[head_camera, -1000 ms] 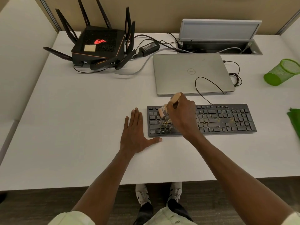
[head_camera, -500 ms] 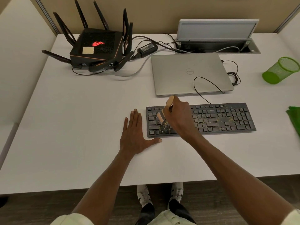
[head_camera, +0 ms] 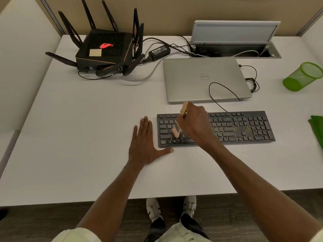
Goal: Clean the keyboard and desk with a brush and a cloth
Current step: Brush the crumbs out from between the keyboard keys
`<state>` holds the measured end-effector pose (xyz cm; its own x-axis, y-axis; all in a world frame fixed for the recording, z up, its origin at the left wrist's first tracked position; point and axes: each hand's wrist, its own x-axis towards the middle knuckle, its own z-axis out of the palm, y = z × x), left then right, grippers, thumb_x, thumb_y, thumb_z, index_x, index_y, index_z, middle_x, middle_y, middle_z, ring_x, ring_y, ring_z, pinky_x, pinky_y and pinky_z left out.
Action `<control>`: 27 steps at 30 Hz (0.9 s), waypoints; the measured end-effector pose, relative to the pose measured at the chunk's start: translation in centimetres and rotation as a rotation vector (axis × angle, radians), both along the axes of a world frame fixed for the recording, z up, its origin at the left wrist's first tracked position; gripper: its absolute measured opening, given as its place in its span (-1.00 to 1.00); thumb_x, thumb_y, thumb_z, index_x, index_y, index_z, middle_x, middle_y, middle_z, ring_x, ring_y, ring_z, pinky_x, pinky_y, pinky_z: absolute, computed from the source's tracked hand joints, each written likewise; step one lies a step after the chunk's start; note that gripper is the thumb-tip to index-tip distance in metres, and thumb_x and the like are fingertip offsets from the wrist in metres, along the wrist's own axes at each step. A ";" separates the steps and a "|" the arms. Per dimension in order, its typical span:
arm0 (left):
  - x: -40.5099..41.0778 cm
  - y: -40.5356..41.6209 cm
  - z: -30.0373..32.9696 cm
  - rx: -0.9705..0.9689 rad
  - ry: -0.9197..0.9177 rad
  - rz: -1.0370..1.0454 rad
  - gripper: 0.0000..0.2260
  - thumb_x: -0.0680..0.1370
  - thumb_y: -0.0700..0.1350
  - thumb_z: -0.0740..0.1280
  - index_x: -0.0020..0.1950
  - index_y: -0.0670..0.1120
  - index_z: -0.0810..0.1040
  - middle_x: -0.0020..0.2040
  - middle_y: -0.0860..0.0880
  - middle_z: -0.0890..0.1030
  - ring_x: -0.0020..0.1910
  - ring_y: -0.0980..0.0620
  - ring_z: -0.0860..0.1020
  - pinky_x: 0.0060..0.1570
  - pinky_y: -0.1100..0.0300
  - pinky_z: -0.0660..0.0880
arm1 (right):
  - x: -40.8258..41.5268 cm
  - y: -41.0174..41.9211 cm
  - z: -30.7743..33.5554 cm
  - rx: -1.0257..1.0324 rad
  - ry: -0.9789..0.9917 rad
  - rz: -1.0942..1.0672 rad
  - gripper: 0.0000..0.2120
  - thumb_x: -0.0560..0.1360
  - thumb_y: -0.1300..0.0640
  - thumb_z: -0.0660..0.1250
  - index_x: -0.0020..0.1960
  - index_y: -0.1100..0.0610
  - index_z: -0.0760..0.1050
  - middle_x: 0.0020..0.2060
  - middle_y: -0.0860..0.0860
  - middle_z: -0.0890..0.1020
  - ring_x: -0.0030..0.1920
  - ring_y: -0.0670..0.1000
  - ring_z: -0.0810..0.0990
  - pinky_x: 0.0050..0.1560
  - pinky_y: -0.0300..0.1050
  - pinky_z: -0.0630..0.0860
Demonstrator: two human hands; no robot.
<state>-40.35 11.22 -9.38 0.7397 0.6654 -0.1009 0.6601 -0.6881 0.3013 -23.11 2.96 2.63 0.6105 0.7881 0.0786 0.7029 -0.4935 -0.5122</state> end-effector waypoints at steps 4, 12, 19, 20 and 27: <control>0.1 0.0 0.1 -0.001 -0.005 0.007 0.27 0.31 0.70 0.11 0.66 -0.21 -0.10 0.67 -0.13 -0.22 0.64 -0.01 -0.27 0.60 -0.04 -0.25 | -0.4 0.9 0.2 0.091 0.046 -0.035 -0.88 0.55 0.16 0.28 -0.04 0.22 0.45 -0.32 0.07 0.61 -0.35 0.05 0.59 -0.36 0.00 0.56; 0.0 0.0 -0.1 0.012 0.004 0.003 0.27 0.30 0.71 0.06 0.66 -0.23 -0.09 0.67 -0.15 -0.21 0.64 -0.03 -0.26 0.61 -0.06 -0.23 | 0.0 -0.1 -0.1 -0.007 0.019 -0.008 -0.89 0.53 0.17 0.28 -0.12 0.21 0.44 -0.37 0.04 0.57 -0.38 0.02 0.54 -0.42 -0.08 0.48; 0.1 0.1 0.0 0.007 0.010 0.000 0.27 0.31 0.71 0.07 0.66 -0.21 -0.11 0.66 -0.14 -0.23 0.64 -0.03 -0.27 0.60 -0.04 -0.26 | -0.6 0.0 -0.5 -0.017 0.045 0.045 -0.87 0.58 0.15 0.25 0.00 0.24 0.45 -0.30 0.06 0.63 -0.40 -0.05 0.55 -0.47 -0.22 0.40; 0.0 0.0 0.0 0.009 0.012 -0.003 0.27 0.31 0.71 0.07 0.66 -0.22 -0.11 0.66 -0.14 -0.23 0.64 -0.03 -0.27 0.60 -0.04 -0.26 | -0.6 -0.4 -0.5 -0.045 0.037 0.052 -0.87 0.57 0.16 0.25 -0.01 0.24 0.45 -0.30 0.06 0.63 -0.39 -0.05 0.55 -0.47 -0.20 0.42; 0.0 0.1 0.0 0.016 0.012 -0.006 0.27 0.30 0.71 0.05 0.66 -0.22 -0.11 0.66 -0.14 -0.22 0.64 -0.04 -0.25 0.60 -0.05 -0.25 | -0.1 0.0 0.3 0.028 0.018 0.058 -0.87 0.57 0.16 0.24 -0.01 0.23 0.46 -0.32 0.06 0.62 -0.37 0.01 0.57 -0.41 -0.08 0.50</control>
